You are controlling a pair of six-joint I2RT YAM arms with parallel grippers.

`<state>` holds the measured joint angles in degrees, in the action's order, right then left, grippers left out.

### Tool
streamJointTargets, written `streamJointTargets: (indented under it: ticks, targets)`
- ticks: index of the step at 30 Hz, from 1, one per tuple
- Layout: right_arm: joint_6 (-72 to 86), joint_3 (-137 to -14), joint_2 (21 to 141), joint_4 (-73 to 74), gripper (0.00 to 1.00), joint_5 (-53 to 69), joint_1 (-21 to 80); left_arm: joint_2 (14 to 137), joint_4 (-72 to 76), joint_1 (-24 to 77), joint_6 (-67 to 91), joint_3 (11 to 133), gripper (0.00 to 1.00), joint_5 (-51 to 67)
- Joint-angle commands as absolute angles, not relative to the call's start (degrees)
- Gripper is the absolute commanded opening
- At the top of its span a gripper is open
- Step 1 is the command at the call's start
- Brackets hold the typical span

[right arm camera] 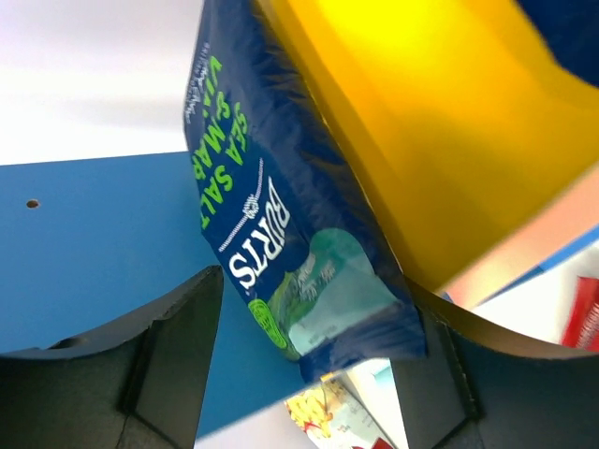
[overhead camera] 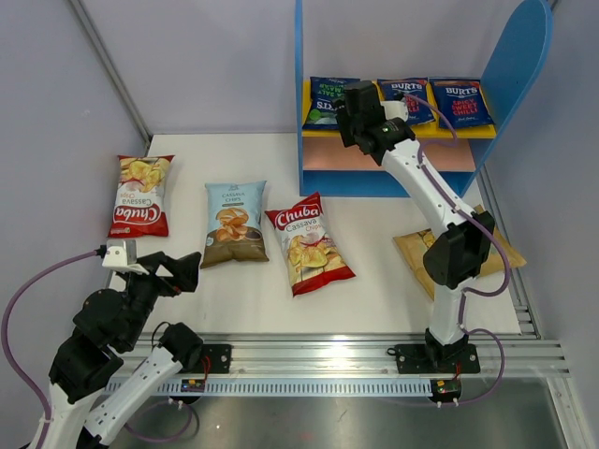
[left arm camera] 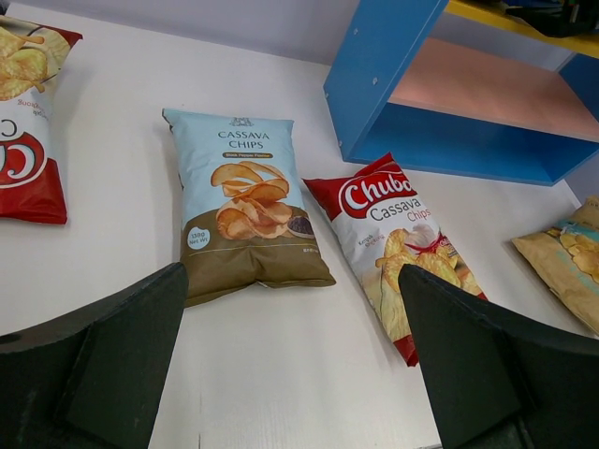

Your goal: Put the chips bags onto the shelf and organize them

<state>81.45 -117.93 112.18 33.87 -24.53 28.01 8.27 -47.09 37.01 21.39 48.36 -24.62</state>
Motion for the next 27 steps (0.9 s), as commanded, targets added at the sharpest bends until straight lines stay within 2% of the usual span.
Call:
streamJointTargets:
  ticks: [1, 5, 10, 18, 19, 22, 27]
  targets:
    - [81.74, -116.81, 109.51, 41.48, 0.75, -27.16, 28.04, 7.56, -45.62, 36.83, 21.88, 48.43, 0.99, -26.63]
    - [81.12, -113.83, 106.80, 39.47, 0.70, -26.54, 28.04, 7.56, -45.88, 36.83, 21.97, 48.43, 0.99, -26.98]
    - [80.59, -110.39, 105.03, 35.60, 0.41, -25.75, 28.04, 7.47, -45.97, 36.83, 22.23, 48.52, 0.99, -27.33]
    - [78.58, -111.79, 105.03, 35.16, 0.38, -25.14, 27.25, 7.21, -46.23, 36.83, 22.68, 48.52, 0.99, -28.13]
    - [78.05, -111.88, 104.94, 34.81, 0.39, -24.61, 26.99, 7.38, -46.23, 36.83, 22.59, 48.52, 0.99, -28.21]
    - [77.26, -111.27, 103.81, 33.75, 0.67, -22.51, 26.98, 8.00, -46.32, 36.83, 22.59, 48.52, 0.99, -28.21]
    - [74.45, -108.20, 99.68, 30.07, 0.76, -20.57, 26.98, 10.71, -46.67, 36.83, 22.68, 48.95, 0.99, -29.09]
